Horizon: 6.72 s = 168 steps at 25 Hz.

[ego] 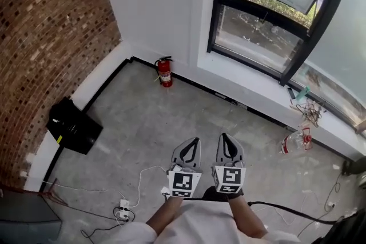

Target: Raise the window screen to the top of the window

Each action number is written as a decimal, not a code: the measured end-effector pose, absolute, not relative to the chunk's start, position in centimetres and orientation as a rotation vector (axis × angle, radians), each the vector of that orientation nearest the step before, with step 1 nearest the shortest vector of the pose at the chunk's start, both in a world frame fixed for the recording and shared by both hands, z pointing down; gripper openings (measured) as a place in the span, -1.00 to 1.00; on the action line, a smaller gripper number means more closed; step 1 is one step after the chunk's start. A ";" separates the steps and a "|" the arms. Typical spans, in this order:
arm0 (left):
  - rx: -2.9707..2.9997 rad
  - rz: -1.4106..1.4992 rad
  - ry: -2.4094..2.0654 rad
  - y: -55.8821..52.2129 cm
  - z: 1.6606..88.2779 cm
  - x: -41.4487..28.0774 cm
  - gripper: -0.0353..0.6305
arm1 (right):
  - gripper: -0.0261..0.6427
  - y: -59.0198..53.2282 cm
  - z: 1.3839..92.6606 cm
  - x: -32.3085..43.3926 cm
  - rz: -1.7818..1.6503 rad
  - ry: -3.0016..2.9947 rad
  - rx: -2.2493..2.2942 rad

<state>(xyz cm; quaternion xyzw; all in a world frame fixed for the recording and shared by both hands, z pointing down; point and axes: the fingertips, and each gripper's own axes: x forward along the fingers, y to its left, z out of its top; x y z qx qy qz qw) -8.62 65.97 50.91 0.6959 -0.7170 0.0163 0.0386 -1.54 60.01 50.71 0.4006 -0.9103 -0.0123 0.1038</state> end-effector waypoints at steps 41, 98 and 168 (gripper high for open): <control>2.624 -0.010 -1.738 -16.1 49.5 -11.4 -0.89 | -0.92 -15.3 51.3 -1.5 0.137 -2.477 1.675; 2.956 1.827 -1.515 -50.8 53.4 -11.6 -0.61 | -0.52 -51.8 67.5 -7.6 0.423 -2.553 1.167; 2.956 1.412 -1.807 -50.4 51.0 -11.7 -0.74 | -0.92 -35.0 81.9 0.9 0.691 -2.333 1.108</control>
